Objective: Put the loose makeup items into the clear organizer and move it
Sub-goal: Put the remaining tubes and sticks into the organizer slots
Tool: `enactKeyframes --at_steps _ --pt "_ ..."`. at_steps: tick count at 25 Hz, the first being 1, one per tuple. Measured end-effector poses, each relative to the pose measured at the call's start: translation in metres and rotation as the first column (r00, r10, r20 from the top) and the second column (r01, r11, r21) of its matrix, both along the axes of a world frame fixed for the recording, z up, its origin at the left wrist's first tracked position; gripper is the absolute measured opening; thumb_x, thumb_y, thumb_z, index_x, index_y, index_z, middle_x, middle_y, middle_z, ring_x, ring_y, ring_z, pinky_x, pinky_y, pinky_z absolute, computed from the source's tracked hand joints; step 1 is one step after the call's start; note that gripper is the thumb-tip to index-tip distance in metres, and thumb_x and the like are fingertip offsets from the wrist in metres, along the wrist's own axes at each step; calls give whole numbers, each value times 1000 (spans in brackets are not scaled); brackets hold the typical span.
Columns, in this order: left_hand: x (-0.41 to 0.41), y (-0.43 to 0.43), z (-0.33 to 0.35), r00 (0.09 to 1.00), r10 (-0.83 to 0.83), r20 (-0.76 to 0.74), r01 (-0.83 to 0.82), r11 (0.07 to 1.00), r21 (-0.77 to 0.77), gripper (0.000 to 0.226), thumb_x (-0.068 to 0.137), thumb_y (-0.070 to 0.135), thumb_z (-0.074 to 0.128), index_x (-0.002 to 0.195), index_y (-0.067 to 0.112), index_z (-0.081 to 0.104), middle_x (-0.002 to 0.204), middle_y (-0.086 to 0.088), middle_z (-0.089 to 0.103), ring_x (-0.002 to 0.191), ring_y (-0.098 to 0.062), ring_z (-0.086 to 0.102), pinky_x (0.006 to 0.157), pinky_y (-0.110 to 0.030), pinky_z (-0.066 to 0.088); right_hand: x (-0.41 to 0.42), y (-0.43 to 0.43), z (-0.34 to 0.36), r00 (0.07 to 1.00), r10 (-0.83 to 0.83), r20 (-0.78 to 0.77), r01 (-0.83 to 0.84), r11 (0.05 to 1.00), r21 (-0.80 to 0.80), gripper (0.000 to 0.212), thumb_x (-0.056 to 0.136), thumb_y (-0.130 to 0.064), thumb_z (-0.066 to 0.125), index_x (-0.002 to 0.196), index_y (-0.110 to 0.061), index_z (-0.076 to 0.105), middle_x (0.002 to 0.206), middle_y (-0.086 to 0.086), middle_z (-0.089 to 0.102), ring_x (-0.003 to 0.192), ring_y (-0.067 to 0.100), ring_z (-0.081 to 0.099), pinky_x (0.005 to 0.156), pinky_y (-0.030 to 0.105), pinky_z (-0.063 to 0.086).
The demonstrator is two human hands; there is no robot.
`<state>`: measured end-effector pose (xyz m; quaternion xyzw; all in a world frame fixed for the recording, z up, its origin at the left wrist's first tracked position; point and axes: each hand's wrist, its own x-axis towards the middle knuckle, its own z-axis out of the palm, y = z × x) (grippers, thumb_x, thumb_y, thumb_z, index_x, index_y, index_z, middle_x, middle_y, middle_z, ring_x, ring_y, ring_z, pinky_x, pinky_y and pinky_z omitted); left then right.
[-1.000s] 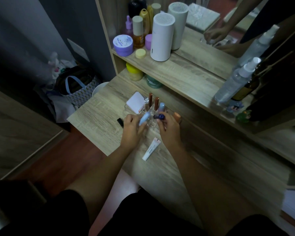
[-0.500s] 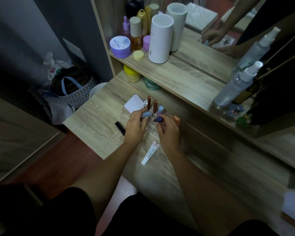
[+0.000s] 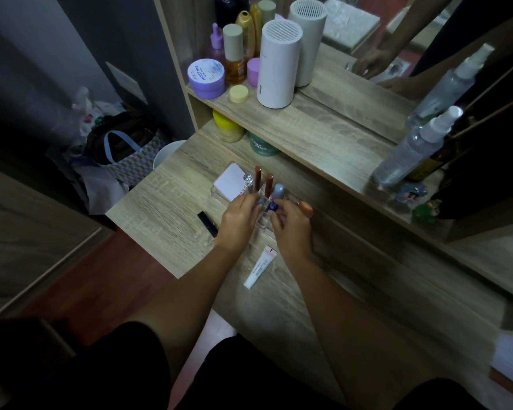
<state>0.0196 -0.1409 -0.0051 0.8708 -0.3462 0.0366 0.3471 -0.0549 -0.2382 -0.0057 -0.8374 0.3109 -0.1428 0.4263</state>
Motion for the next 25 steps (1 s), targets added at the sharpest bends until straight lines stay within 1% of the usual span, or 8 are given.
enactKeyframes --at_steps 4,9,12,15,19,22,23,25 --pt "0 -4 -3 1000 -8 10 8 1000 7 20 84 2 62 103 -6 67 97 -24 70 84 -35 69 71 -41 60 1 1 -1 1000 3 1 -3 1000 2 27 87 -5 62 114 -8 62 111 11 69 103 19 66 88 26 53" --pt "3 -6 -4 1000 -24 1 24 999 47 25 80 -2 66 105 -5 67 96 -23 68 78 -35 69 63 -42 61 3 -1 -1 1000 10 -12 -11 1000 -30 25 87 -7 63 112 -9 62 108 10 69 100 17 66 90 36 57" --pt "4 -4 -3 999 -38 21 37 998 58 26 81 -1 66 106 -4 66 98 -23 68 78 -33 69 62 -40 61 4 -1 1 1000 4 -31 -6 997 -80 28 86 -9 65 114 -9 62 109 9 68 101 11 59 94 29 50" --pt "3 1 -2 1000 -18 23 17 998 53 24 85 2 63 108 -4 64 100 -22 68 81 -33 69 64 -39 60 0 1 8 999 -18 -31 17 999 -31 33 84 -9 66 117 -10 59 116 8 64 109 19 61 93 40 54" --pt "6 24 -4 997 67 -39 -65 997 52 17 91 5 56 103 -3 63 98 -21 66 84 -32 64 68 -36 51 -15 14 9 998 -62 -18 61 996 -69 26 87 -13 65 111 -7 58 117 13 60 108 24 59 88 36 56" --pt "19 60 -10 966 222 -131 -211 973 91 17 90 4 55 102 -3 63 101 -22 65 89 -35 62 75 -36 46 -29 35 3 998 -36 -48 34 998 -45 16 89 -14 62 100 -2 60 103 17 64 92 27 64 76 21 49" --pt "24 71 -12 951 270 -152 -254 960 115 17 90 4 55 102 -3 64 101 -24 64 89 -36 62 76 -37 46 -32 43 1 998 -8 -56 7 1000 -26 13 89 -12 62 97 -2 62 99 18 64 89 29 64 73 21 45" --pt "33 88 -16 926 316 -209 -279 942 188 19 89 8 58 103 -1 66 102 -25 63 90 -37 61 79 -36 45 -29 57 -4 991 91 -99 -91 996 8 13 86 -7 62 97 -1 65 99 21 64 90 34 62 77 32 46"
